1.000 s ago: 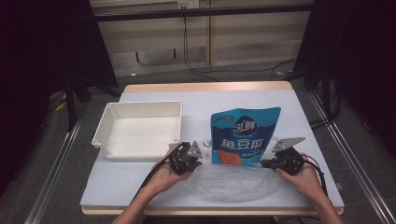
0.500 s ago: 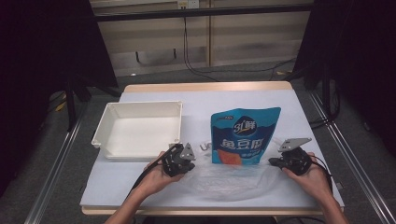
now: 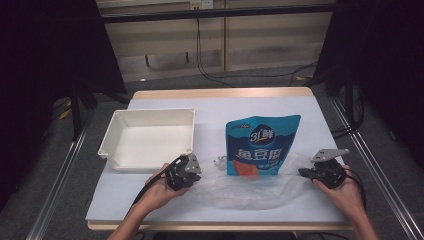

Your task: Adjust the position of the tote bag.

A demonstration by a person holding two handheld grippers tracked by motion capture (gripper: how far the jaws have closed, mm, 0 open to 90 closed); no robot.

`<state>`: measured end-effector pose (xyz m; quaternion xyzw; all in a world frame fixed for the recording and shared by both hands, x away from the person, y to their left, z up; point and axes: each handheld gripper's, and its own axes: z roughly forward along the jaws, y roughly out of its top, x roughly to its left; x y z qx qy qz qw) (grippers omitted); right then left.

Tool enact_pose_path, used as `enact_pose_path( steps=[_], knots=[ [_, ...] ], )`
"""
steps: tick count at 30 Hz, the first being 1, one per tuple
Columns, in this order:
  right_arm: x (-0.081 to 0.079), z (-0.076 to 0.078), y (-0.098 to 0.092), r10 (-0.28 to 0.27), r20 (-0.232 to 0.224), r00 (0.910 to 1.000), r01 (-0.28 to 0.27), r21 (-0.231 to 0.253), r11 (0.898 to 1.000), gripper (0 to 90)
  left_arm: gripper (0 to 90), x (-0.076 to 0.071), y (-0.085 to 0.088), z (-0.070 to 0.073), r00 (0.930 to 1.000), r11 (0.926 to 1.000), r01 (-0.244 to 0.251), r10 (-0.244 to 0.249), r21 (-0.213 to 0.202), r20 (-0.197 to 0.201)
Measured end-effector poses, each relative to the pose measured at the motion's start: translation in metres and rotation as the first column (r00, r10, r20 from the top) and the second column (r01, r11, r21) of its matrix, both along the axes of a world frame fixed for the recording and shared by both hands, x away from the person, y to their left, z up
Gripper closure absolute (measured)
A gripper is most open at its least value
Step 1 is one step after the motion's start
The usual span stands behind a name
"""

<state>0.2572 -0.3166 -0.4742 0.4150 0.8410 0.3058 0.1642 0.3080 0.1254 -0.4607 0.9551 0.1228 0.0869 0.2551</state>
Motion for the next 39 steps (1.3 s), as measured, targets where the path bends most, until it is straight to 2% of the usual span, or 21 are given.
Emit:
enact_pose_path(
  steps=[2,6,10,13,16,18,20,21,22,24,26,29,32,34,36,37,38,39],
  knots=[
    [0.0,0.0,-0.001,-0.009,-0.006,0.9999,0.009,0.0,1.0,90.0,90.0,-0.001,0.0,0.0,1.0,1.0,-0.006,0.006,-0.004,-0.001],
    [0.0,0.001,-0.005,-0.034,0.005,0.9994,0.034,-0.015,0.999,90.0,90.0,-0.002,0.003,0.001,0.9999,0.9997,-0.002,0.001,0.024,0.014],
    [0.0,0.001,-0.007,-0.049,0.001,0.9988,0.049,-0.017,0.999,90.0,90.0,-0.003,0.007,0.0,0.9998,0.9999,-0.013,0.013,0.002,0.012],
    [0.001,0.0,-0.008,-0.052,0.008,0.9986,0.052,-0.018,0.998,90.0,90.0,-0.003,0.01,0.0,0.9998,0.9999,-0.013,0.013,0.004,0.014],
    [0.003,0.0,-0.009,-0.061,0.005,0.9981,0.062,-0.019,0.998,90.0,90.0,-0.005,0.009,0.001,0.9995,0.9995,-0.007,0.006,0.03,0.03],
    [0.002,0.0,-0.009,-0.069,0.005,0.9976,0.069,-0.023,0.997,90.0,90.0,-0.004,0.01,0.0,0.9998,0.9998,-0.012,0.012,0.013,0.017],
    [0.003,0.0,-0.01,-0.087,0.0,0.9962,0.087,-0.016,0.996,90.0,90.0,-0.003,0.011,0.001,0.9999,0.9999,-0.007,0.007,0.014,0.01],
    [0.004,0.0,-0.012,-0.075,0.003,0.9971,0.075,-0.005,0.997,90.0,90.0,-0.004,0.01,0.001,0.9999,0.9998,-0.004,0.004,0.017,0.015],
    [0.004,0.0,-0.012,-0.087,-0.004,0.9962,0.087,0.002,0.996,90.0,90.0,-0.005,0.01,0.0,0.9993,0.9997,-0.016,0.015,0.018,0.033],
    [0.004,0.0,-0.012,-0.085,-0.003,0.9964,0.085,-0.001,0.996,90.0,90.0,-0.004,0.01,0.001,0.9994,0.9995,-0.011,0.01,0.029,0.034],
    [0.004,0.0,-0.012,-0.095,0.005,0.9955,0.095,-0.008,0.995,90.0,90.0,0.0,0.011,0.0,0.9989,0.9989,-0.046,0.046,-0.003,0.012],
    [0.002,0.0,-0.01,-0.095,0.017,0.9953,0.095,-0.018,0.995,90.0,90.0,0.005,0.012,-0.001,0.9978,0.9975,-0.065,0.064,-0.028,-0.017],
    [0.002,0.0,-0.009,-0.099,0.018,0.9949,0.1,-0.015,0.995,90.0,90.0,0.008,0.013,-0.002,0.9965,0.9951,-0.082,0.08,-0.056,-0.022],
    [0.004,-0.001,-0.01,-0.096,0.027,0.995,0.096,-0.006,0.995,90.0,90.0,0.009,0.014,-0.002,0.9972,0.9954,-0.072,0.07,-0.064,-0.025],
    [0.005,-0.002,-0.011,-0.102,0.019,0.9946,0.101,0.011,0.995,90.0,90.0,0.006,0.014,0.0,0.9973,0.9925,-0.071,0.069,-0.099,-0.024],
    [0.005,-0.001,-0.011,-0.1,0.021,0.9947,0.1,0.009,0.995,90.0,90.0,0.004,0.013,0.003,0.998,0.9933,-0.063,0.063,-0.097,-0.002],
    [0.004,-0.001,-0.01,-0.094,0.022,0.9953,0.094,0.012,0.995,90.0,90.0,0.002,0.012,0.006,0.9978,0.9913,-0.067,0.066,-0.113,-0.007],
    [0.004,-0.001,-0.008,-0.085,0.024,0.9961,0.084,0.016,0.996,90.0,90.0,0.002,0.012,0.009,0.9992,0.9911,-0.041,0.04,-0.126,-0.008]
  ],
)
